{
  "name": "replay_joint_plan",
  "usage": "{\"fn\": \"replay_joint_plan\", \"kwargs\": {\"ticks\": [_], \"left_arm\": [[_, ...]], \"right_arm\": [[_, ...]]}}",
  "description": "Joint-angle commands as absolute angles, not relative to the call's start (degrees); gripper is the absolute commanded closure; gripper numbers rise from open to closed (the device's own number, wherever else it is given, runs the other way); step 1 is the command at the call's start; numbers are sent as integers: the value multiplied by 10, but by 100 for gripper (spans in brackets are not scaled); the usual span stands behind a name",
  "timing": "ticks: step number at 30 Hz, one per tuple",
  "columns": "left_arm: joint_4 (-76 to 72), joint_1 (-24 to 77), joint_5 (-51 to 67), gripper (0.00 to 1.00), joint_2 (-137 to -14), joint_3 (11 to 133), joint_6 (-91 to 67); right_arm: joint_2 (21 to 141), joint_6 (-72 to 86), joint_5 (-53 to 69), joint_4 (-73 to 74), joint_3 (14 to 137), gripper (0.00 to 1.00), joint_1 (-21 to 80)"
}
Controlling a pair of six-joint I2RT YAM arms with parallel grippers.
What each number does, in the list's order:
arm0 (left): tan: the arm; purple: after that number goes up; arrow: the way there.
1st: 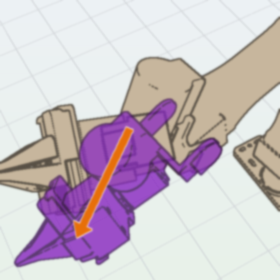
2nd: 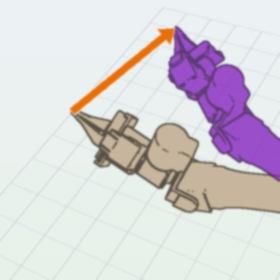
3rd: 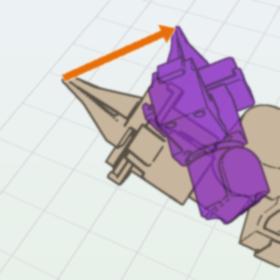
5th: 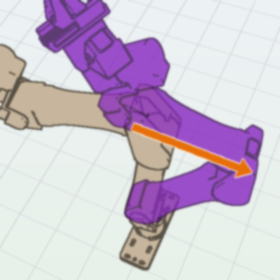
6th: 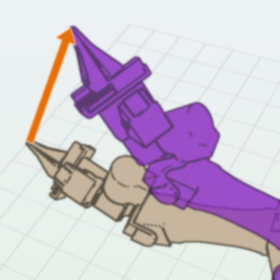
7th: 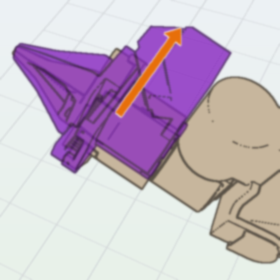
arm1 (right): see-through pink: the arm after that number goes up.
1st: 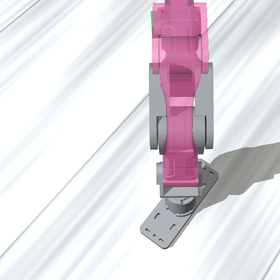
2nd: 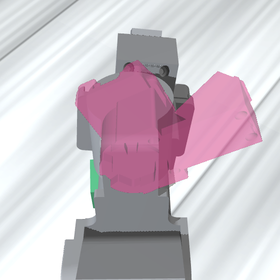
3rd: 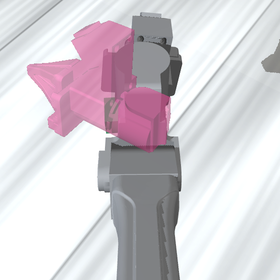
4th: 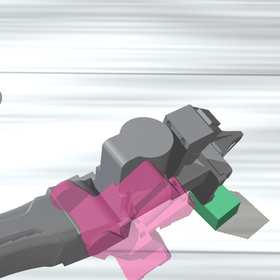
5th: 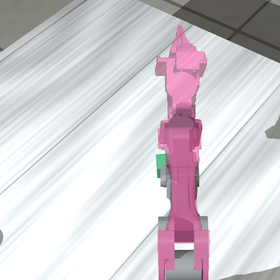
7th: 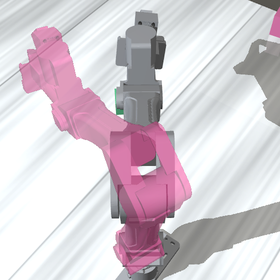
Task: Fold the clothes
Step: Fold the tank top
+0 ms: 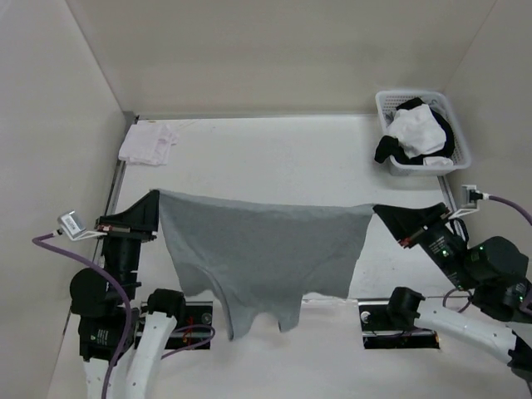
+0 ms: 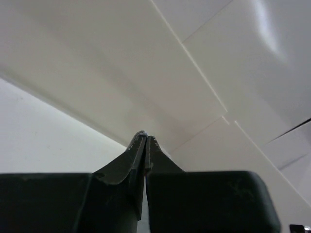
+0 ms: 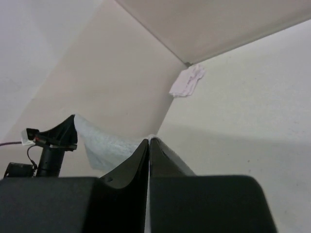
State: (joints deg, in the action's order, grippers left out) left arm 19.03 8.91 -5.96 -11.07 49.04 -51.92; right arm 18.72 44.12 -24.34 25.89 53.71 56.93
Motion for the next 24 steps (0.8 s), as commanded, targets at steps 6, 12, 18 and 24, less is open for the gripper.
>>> {"fn": "replay_joint_plan", "kwargs": {"ticks": [6, 12, 18, 24], "left_arm": [[195, 83, -100, 100, -201, 366, -496], [-59, 60, -140, 100, -492, 282, -513], [-210, 32, -121, 100, -803, 444, -525], [-203, 5, -61, 100, -935, 576, -533]], "right_arm": [[371, 375, -276, 201, 477, 96, 529], [632, 391, -1, -42, 434, 97, 235], [884, 391, 76, -79, 621, 97, 147], [1018, 388, 112, -19, 785, 97, 106]]}}
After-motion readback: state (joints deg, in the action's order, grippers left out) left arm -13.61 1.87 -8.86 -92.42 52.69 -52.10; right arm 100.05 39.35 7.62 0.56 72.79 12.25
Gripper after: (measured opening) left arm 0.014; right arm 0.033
